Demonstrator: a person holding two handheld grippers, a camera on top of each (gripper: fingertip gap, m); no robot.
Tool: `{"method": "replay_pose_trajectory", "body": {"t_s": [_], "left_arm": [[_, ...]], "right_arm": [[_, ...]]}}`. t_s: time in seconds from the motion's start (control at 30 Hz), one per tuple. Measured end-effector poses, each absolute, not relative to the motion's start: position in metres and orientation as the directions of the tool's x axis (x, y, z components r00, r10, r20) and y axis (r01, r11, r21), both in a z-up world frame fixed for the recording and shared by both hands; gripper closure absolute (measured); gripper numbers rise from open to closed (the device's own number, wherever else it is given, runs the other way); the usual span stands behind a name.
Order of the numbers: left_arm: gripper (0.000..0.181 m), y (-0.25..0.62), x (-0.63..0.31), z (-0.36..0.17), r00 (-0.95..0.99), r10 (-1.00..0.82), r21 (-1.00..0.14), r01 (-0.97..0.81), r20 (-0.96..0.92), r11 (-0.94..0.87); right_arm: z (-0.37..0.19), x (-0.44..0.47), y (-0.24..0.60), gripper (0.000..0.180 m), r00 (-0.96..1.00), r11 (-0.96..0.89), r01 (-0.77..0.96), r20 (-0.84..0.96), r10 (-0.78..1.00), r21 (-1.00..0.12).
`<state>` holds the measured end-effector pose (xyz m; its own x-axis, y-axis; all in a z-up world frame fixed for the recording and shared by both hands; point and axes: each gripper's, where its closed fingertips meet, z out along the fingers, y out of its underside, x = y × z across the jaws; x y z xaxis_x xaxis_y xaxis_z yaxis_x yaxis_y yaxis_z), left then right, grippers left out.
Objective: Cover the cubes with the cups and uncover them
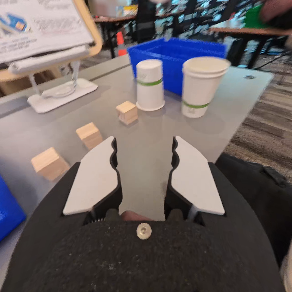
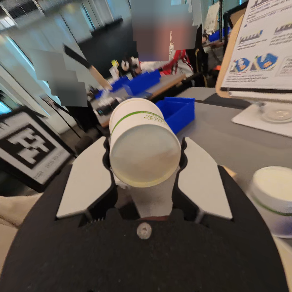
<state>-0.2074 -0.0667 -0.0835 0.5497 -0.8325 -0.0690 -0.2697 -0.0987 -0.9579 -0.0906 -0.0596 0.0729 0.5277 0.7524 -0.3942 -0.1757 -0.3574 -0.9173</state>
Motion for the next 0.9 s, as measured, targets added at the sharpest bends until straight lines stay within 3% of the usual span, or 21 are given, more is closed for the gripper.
{"method": "replay_pose_trajectory", "body": {"t_s": [0.03,0.17,0.3,0.47,0.57,0.63,0.67,0.9], "left_arm": [[0.115,-0.075,-0.203,-0.072,0.506,-0.859,-0.967,-0.246,-0.075,-0.060],[0.125,-0.104,-0.191,-0.023,0.340,-0.939,-0.992,-0.129,-0.048,0.004],[0.134,-0.130,-0.183,0.014,0.148,-0.989,-0.998,-0.058,-0.022,0.013],[0.133,-0.152,-0.172,0.018,-0.044,-0.998,-0.991,-0.117,-0.052,0.057],[0.142,-0.152,-0.163,0.012,-0.053,-0.995,-0.984,-0.152,-0.084,0.091],[0.170,-0.146,-0.162,0.016,-0.013,-0.994,-0.985,-0.130,-0.111,0.112],[0.175,-0.147,-0.162,0.018,-0.025,-0.994,-0.987,-0.120,-0.108,0.110],[0.177,-0.152,-0.168,0.016,-0.153,-0.987,-0.975,-0.210,-0.045,0.077]], "right_arm": [[0.070,-0.091,-0.067,0.094,0.487,-0.376,-0.253,-0.453,0.747,-0.892],[0.053,-0.095,-0.090,0.094,0.344,-0.448,-0.436,-0.604,0.719,-0.781],[0.038,-0.109,-0.105,0.094,0.257,-0.491,-0.497,-0.662,0.704,-0.716],[0.023,-0.121,-0.110,0.094,0.217,-0.526,-0.530,-0.706,0.674,-0.666],[0.019,-0.124,-0.111,0.094,0.177,-0.552,-0.549,-0.732,0.658,-0.628],[0.015,-0.124,-0.110,0.094,0.198,-0.549,-0.536,-0.727,0.657,-0.641],[0.014,-0.124,-0.112,0.095,0.199,-0.547,-0.529,-0.721,0.663,-0.649],[-0.006,-0.134,-0.132,0.097,0.245,-0.560,-0.324,-0.640,0.729,-0.762]]}}
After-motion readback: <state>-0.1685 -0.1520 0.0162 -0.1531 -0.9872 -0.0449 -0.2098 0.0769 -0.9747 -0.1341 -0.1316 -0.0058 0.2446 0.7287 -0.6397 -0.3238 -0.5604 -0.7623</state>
